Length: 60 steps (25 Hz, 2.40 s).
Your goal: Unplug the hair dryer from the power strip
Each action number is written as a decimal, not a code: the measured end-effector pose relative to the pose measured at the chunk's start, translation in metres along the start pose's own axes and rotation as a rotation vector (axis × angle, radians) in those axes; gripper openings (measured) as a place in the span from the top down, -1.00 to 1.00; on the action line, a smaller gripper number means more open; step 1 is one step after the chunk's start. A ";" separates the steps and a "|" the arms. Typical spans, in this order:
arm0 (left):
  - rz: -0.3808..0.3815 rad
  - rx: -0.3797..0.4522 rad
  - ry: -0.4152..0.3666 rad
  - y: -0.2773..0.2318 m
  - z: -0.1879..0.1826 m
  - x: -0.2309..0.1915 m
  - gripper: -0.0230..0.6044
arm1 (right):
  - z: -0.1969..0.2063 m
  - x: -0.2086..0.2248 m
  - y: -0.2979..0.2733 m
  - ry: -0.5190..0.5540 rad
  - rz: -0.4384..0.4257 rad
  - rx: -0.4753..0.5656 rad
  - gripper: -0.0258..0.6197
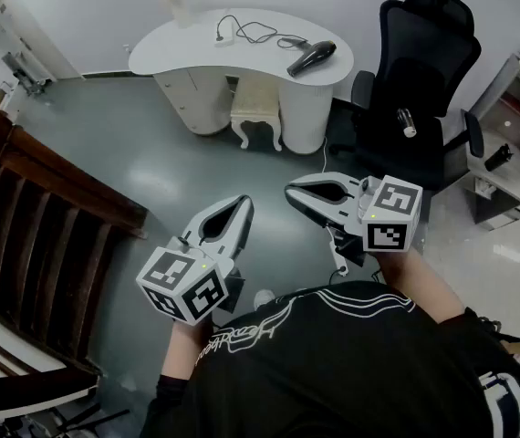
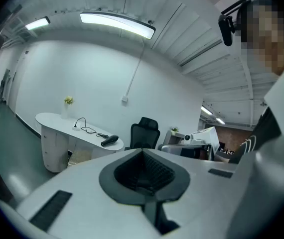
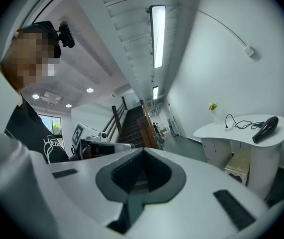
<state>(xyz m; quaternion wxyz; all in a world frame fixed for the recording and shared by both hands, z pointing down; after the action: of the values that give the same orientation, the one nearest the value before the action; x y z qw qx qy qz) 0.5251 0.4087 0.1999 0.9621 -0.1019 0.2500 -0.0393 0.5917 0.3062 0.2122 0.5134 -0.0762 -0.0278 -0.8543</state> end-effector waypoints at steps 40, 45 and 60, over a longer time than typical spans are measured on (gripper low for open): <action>-0.035 -0.010 0.079 -0.079 -0.042 -0.131 0.92 | 0.019 0.136 -0.083 -0.054 -0.034 0.014 0.93; -0.040 -0.041 0.105 -0.101 -0.088 -0.219 0.92 | 0.013 0.202 -0.156 -0.091 -0.003 0.000 0.93; -0.032 -0.050 0.143 -0.140 -0.213 -0.427 0.92 | -0.008 0.339 -0.351 -0.102 -0.008 -0.054 0.93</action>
<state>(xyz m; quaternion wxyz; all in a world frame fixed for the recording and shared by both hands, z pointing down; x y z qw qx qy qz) 0.0456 0.2886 0.2501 0.9382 -0.1266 0.3173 -0.0554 0.1245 0.1746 0.2687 0.5056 -0.1336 -0.0311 -0.8518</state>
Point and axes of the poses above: the fingertips, and each gripper's own axes: y backward along the fingers, x to its right, z out of its underside, the point moved 4 cm from there along y, backward along the fingers, and after that the axes turned 11 degrees about y, right-handed, at the moved point
